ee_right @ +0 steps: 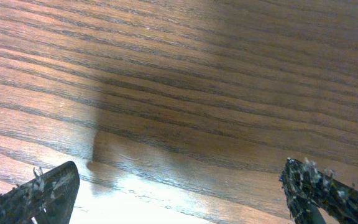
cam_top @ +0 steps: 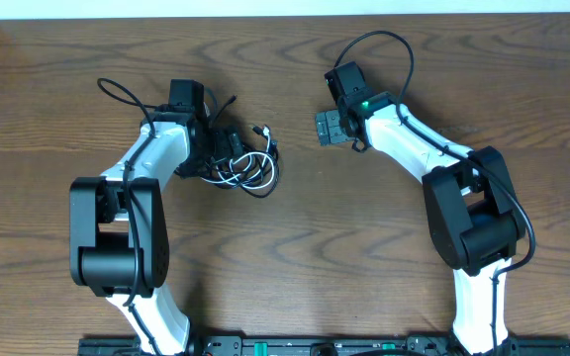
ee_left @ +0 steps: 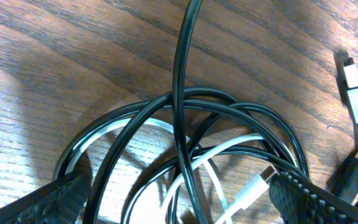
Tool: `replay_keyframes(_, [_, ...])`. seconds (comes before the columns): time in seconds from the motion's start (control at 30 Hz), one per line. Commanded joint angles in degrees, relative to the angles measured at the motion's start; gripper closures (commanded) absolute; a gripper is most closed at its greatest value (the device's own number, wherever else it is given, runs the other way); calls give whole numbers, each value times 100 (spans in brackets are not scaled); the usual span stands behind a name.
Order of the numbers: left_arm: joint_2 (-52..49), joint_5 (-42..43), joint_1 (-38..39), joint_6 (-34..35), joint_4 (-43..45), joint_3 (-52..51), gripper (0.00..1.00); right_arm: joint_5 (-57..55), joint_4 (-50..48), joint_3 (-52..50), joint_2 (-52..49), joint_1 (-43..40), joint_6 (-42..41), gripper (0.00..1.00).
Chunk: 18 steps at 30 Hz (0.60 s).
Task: Untangle cables
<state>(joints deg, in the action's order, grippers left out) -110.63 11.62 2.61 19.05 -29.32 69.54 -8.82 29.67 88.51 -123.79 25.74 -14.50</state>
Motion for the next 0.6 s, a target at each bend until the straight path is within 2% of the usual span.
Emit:
replay_keyframes(0.0, [-168, -120, -52, -79, -55, -103, 2, -26, -7, 17, 44, 17, -48, 1])
replay_keyframes(0.57, [-146, -120, -195, -76, -358, -59, 2, -24, 7, 20, 46, 17, -7, 1])
